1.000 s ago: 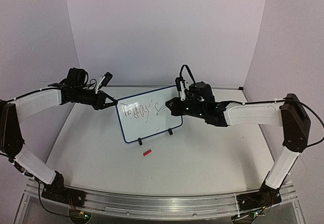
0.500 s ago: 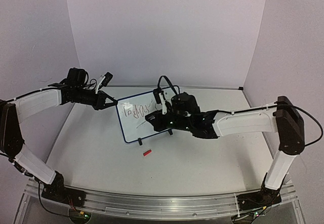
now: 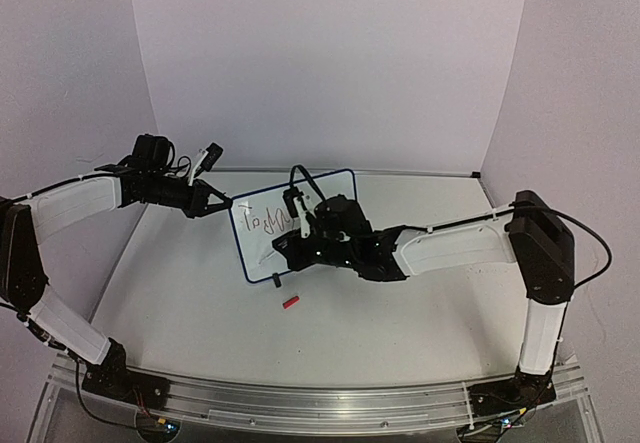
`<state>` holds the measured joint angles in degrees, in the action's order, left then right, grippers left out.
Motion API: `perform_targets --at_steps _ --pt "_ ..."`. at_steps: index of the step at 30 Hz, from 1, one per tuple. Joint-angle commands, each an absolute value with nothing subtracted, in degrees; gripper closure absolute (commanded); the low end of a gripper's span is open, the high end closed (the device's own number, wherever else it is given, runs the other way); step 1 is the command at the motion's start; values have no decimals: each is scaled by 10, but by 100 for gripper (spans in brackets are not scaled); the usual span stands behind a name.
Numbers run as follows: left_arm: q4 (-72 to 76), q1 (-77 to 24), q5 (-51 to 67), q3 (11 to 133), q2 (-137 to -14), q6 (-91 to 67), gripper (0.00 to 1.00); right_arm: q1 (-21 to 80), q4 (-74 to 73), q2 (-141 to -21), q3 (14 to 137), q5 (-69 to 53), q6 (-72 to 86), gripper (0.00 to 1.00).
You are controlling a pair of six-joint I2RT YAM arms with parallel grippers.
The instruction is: Write a sentence on the whiteboard
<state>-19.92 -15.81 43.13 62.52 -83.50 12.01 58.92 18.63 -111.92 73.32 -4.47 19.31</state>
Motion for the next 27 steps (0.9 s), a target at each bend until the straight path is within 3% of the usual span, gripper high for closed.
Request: perform_targets --at_steps 1,27 --pt "-205 -162 431 639 -822 123 100 593 220 -1142 771 -29 184 100" --pt "-206 -162 431 640 -818 122 100 593 192 -1163 764 28 168 100"
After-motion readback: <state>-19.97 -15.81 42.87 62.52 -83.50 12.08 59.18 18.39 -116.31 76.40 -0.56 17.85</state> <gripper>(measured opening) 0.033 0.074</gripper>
